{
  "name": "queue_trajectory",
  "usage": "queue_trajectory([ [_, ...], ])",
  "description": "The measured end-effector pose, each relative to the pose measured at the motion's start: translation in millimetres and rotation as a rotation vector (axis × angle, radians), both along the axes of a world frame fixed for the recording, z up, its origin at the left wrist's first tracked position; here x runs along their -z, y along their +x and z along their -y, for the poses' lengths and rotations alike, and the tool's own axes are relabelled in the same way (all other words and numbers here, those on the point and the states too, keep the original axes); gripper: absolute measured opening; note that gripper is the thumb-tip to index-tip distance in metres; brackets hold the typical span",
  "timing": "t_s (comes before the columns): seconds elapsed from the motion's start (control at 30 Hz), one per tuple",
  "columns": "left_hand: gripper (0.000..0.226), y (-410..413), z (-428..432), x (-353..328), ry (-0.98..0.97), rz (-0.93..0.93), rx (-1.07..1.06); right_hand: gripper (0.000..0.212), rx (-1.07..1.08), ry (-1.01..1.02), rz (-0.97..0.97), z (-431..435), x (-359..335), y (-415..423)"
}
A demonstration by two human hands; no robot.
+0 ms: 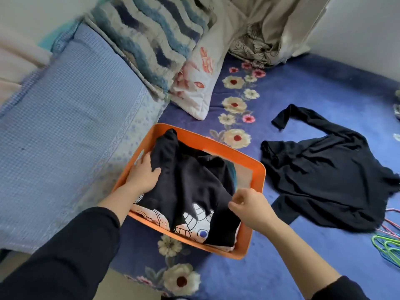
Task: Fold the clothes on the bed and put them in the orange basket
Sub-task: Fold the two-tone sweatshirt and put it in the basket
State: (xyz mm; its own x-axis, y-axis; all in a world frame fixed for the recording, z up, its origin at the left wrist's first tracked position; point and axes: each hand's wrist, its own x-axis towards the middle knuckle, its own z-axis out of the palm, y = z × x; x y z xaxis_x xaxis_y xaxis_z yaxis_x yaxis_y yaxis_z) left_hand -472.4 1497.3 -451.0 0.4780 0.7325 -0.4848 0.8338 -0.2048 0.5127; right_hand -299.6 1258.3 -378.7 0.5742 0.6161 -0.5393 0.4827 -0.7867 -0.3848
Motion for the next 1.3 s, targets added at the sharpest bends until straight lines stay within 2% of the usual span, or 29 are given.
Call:
queue_trajectory([
  [0.03,0.063,1.1,2.5,1.5,0.036,-0.027,0.003,0.027,-0.041,0.024,0.003,-8.1,0.7,-4.5],
  [0.13,0.062,3.9,6.6,4.4,0.108,-0.087,0.030,0.079,-0.094,-0.034,0.039,-34.3,18.0,-18.7],
  [0.23,0.058,3.2,6.6,8.2,0.124,-0.085,-0.004,0.107,0.196,-0.118,0.034,-49.6,37.7,-24.3],
  [0.3,0.054,3.5,6.9,9.3,0.150,-0.037,-0.039,0.106,0.301,-0.116,0.012,-50.1,50.6,-25.9],
  [0.43,0.050,4.8,11.4,-3.4,0.186,0.103,-0.144,0.056,0.129,0.045,0.085,-45.3,48.9,-26.8],
  [0.5,0.044,4.1,12.7,-10.3,0.238,0.216,-0.195,0.046,0.065,0.124,0.195,-43.2,40.8,-17.1],
  [0.57,0.043,4.4,12.2,-8.0,0.247,0.285,-0.204,0.051,0.063,0.137,0.268,-42.7,38.2,-2.1],
  [0.6,0.045,5.0,11.1,-3.9,0.239,0.275,-0.173,0.060,0.061,0.080,0.282,-41.8,37.8,3.3],
  [0.67,0.056,6.3,11.5,6.4,0.276,0.126,-0.041,0.086,-0.005,-0.071,0.399,-41.7,39.7,4.4],
  [0.73,0.062,8.2,15.1,13.8,0.435,0.005,0.172,0.100,-0.171,0.010,0.496,-44.0,42.6,-1.4],
  [0.8,0.064,10.8,18.5,17.7,0.535,0.007,0.375,0.099,-0.410,0.117,0.413,-48.7,45.3,-7.3],
  [0.87,0.072,12.0,22.2,25.8,0.502,-0.027,0.516,0.103,-0.540,0.068,0.259,-53.0,54.6,-5.1],
  [1.0,0.078,22.5,21.0,48.6,0.456,-0.152,0.521,0.116,-0.517,-0.115,0.199,-56.5,82.0,8.3],
  [1.13,0.080,36.6,10.1,68.0,0.425,-0.235,0.559,0.116,-0.508,-0.138,0.234,-65.7,104.8,12.0],
  [1.3,0.073,32.1,11.9,82.5,0.458,-0.188,0.516,0.114,-0.452,-0.116,0.285,-63.8,127.4,3.4],
])
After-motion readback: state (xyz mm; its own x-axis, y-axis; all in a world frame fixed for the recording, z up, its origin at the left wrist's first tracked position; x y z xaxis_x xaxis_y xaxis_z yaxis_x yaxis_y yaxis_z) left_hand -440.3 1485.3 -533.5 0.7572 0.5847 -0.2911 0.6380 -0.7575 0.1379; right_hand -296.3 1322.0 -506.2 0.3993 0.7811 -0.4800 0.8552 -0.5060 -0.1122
